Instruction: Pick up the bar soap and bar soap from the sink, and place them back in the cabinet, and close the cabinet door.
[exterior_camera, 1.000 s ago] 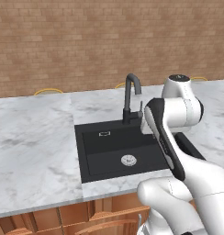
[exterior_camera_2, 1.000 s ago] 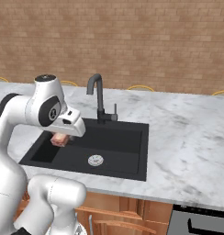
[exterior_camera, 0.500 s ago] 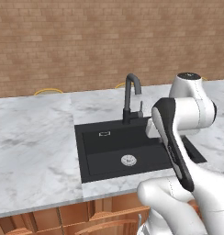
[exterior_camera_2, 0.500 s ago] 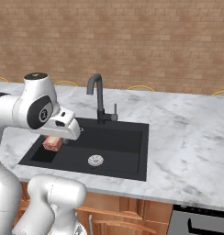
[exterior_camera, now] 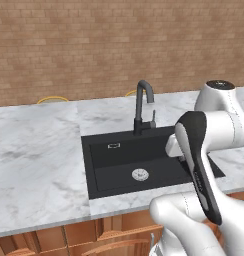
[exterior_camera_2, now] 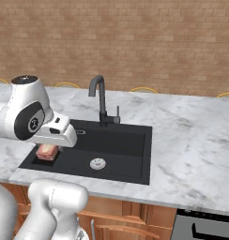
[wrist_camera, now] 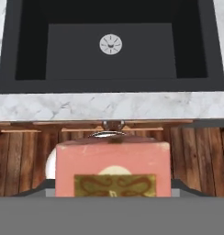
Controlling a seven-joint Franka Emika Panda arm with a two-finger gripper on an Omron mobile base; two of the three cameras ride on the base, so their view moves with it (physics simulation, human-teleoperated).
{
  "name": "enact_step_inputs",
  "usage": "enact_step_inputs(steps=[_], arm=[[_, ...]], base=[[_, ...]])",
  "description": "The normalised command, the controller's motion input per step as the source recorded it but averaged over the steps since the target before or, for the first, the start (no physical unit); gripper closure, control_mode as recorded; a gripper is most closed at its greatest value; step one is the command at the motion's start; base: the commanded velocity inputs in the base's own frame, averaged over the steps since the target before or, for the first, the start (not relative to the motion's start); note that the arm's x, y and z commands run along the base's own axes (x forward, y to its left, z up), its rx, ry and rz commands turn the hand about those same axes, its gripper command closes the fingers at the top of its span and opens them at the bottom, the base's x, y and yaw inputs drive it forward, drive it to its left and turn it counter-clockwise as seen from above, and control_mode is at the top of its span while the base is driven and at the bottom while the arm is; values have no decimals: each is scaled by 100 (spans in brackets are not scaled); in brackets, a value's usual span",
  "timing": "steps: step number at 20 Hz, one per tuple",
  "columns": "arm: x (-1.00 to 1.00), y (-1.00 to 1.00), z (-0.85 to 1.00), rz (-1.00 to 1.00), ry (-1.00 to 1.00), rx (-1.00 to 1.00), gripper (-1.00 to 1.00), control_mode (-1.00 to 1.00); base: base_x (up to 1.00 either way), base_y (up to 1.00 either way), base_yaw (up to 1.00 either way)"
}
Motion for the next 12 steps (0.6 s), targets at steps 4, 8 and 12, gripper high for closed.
enact_step_inputs(steps=[4, 8, 12], arm=[[-14, 0, 39, 0, -1, 0, 100, -100], [-7, 0, 39, 0, -1, 0, 100, -100], [-10, 0, 32, 0, 0, 0, 100, -100]], base=[[0, 0, 0], [0, 0, 0], [0, 0, 0]])
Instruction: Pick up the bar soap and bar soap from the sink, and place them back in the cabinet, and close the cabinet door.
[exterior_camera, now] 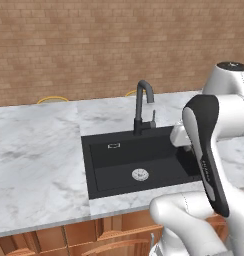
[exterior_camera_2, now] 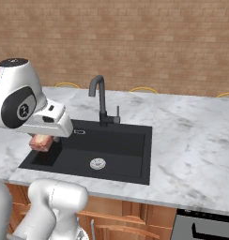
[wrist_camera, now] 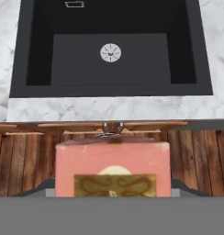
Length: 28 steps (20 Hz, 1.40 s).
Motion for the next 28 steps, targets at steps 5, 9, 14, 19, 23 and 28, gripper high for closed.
enact_step_inputs(steps=[5, 9, 14, 19, 23, 28], arm=[[-5, 0, 8, 0, 0, 0, 100, 100], [0, 0, 0, 0, 0, 0, 100, 100], [0, 0, 0, 0, 0, 0, 100, 100], [0, 0, 0, 0, 0, 0, 100, 100], [0, 0, 0, 0, 0, 0, 100, 100], [0, 0, 0, 0, 0, 0, 100, 100]], base=[[-17, 0, -4], [-59, -4, -18], [-92, -7, -23], [-65, -5, -38], [-26, -8, -58], [-2, 0, -70]])
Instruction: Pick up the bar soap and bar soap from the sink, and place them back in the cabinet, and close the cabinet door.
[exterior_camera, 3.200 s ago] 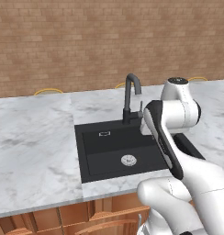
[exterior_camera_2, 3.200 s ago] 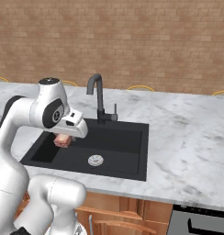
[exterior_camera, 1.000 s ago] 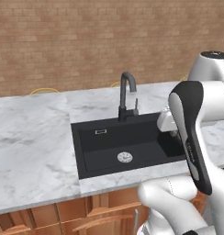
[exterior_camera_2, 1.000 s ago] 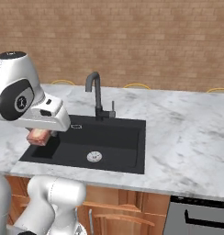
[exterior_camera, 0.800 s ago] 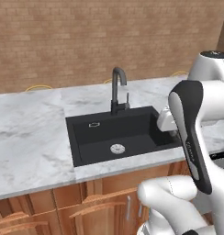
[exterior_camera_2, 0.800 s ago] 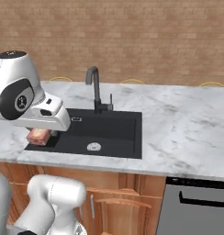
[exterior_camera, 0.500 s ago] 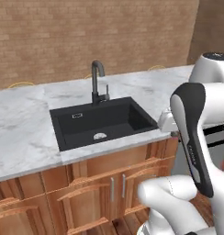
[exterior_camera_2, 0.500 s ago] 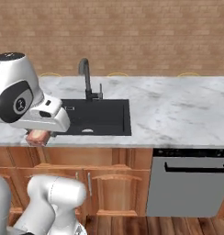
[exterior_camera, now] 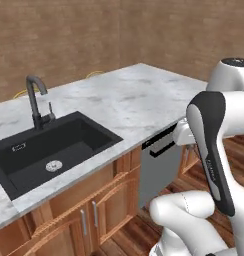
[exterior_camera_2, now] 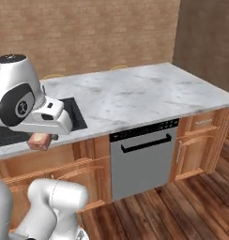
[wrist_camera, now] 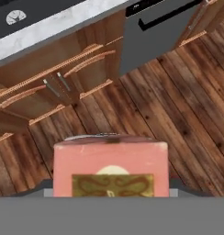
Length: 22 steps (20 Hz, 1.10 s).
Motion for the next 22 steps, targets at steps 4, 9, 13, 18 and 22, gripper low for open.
enact_step_inputs(steps=[4, 9, 13, 18, 22], arm=[[0, 0, 0, 0, 0, 0, 100, 100], [0, 0, 0, 0, 0, 0, 100, 100], [0, 0, 0, 0, 0, 0, 100, 100], [0, 0, 0, 0, 0, 0, 100, 100], [0, 0, 0, 0, 0, 0, 100, 100]], base=[[0, 0, -71], [0, 0, -72], [0, 0, -73], [0, 0, -75], [0, 0, -76]])
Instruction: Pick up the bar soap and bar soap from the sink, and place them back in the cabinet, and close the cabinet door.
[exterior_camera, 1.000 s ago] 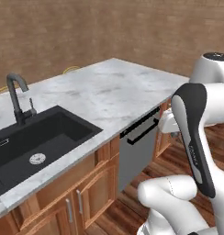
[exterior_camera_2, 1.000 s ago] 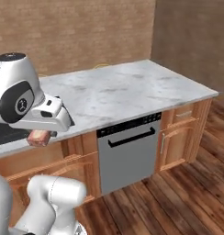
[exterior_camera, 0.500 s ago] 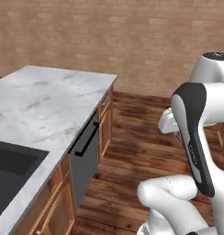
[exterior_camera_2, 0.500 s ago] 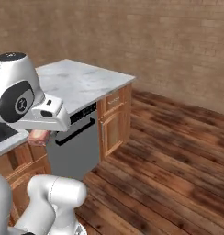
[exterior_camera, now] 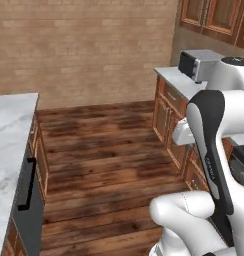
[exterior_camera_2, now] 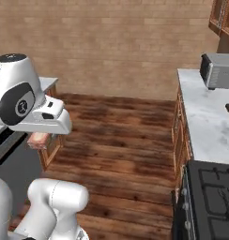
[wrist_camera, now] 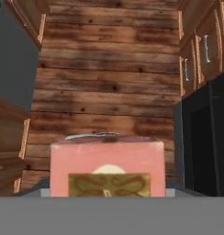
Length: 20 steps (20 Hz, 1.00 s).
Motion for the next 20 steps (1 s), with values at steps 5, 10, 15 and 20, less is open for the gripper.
enact_step_inputs(steps=[5, 10, 15, 20], arm=[[0, 0, 0, 0, 0, 0, 100, 100], [0, 0, 0, 0, 0, 0, 100, 100], [0, 0, 0, 0, 0, 0, 100, 100], [0, 0, 0, 0, 0, 0, 100, 100]], base=[[0, 0, -76], [0, 0, -73], [-1, 0, -71], [-5, 0, -69]])
